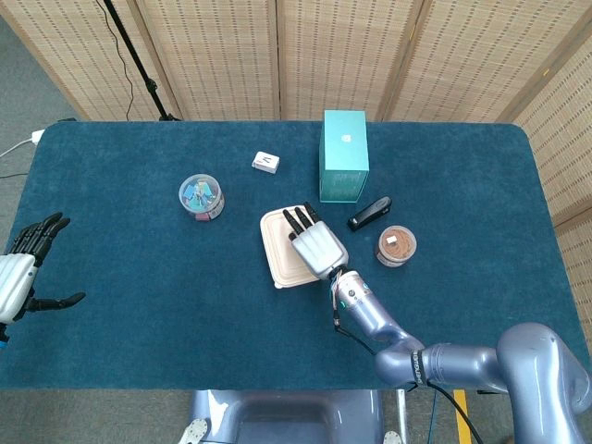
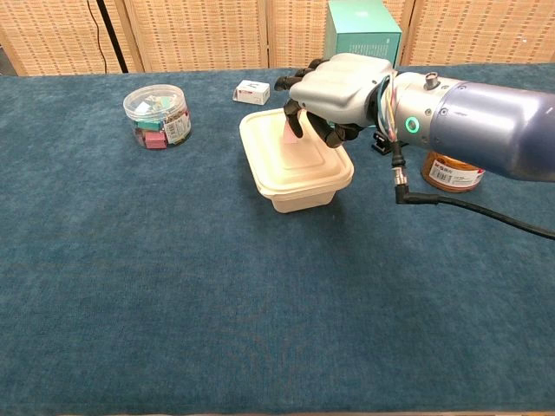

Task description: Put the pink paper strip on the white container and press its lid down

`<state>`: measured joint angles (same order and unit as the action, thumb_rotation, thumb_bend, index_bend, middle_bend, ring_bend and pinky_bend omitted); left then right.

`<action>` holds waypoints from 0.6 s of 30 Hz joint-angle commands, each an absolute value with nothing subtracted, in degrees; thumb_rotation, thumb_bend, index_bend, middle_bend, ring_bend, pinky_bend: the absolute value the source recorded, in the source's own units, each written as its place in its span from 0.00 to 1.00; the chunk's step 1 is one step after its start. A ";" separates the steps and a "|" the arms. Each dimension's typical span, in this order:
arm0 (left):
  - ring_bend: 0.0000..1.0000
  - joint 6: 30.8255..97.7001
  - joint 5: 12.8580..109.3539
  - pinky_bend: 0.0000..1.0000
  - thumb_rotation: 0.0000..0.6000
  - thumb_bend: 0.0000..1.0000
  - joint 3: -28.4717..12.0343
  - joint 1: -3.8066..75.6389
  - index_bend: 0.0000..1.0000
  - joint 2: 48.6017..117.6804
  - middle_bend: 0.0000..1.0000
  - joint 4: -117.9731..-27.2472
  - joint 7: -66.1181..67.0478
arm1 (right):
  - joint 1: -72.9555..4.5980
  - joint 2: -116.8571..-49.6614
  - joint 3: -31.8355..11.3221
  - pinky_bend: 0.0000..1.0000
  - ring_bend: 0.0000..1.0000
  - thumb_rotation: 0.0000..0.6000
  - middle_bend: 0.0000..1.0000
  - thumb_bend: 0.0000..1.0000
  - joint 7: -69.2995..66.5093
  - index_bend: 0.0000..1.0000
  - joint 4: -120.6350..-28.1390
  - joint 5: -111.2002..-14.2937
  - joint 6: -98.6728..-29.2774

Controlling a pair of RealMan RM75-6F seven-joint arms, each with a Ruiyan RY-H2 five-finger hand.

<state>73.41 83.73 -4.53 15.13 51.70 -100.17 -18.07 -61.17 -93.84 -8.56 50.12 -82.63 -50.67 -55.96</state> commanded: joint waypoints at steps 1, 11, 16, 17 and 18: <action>0.00 73.41 83.73 0.00 1.00 0.00 -4.53 15.12 0.00 51.67 0.00 -100.14 -18.21 | -61.16 -93.59 -8.77 0.00 0.00 1.00 0.00 0.97 50.04 0.36 -82.97 -50.68 -56.12; 0.00 73.20 83.71 0.00 1.00 0.00 -4.45 15.13 0.00 51.52 0.00 -99.69 -18.59 | -59.18 -89.45 -8.57 0.00 0.00 1.00 0.00 0.97 49.01 0.32 -87.66 -53.51 -59.52; 0.00 73.65 84.25 0.00 1.00 0.00 -4.16 14.83 0.00 51.51 0.00 -99.63 -18.57 | -55.26 -84.23 -8.12 0.00 0.00 1.00 0.00 0.65 46.31 0.13 -93.71 -56.92 -64.66; 0.00 73.82 84.37 0.00 1.00 0.00 -4.17 14.79 0.00 51.51 0.00 -99.65 -18.50 | -54.48 -83.48 -8.03 0.00 0.00 1.00 0.00 0.52 45.87 0.09 -94.62 -57.36 -65.64; 0.00 73.91 84.44 0.00 1.00 0.00 -4.12 14.73 0.00 51.53 0.00 -99.65 -18.43 | -53.93 -83.00 -8.00 0.00 0.00 1.00 0.00 0.32 45.49 0.04 -95.25 -57.63 -66.32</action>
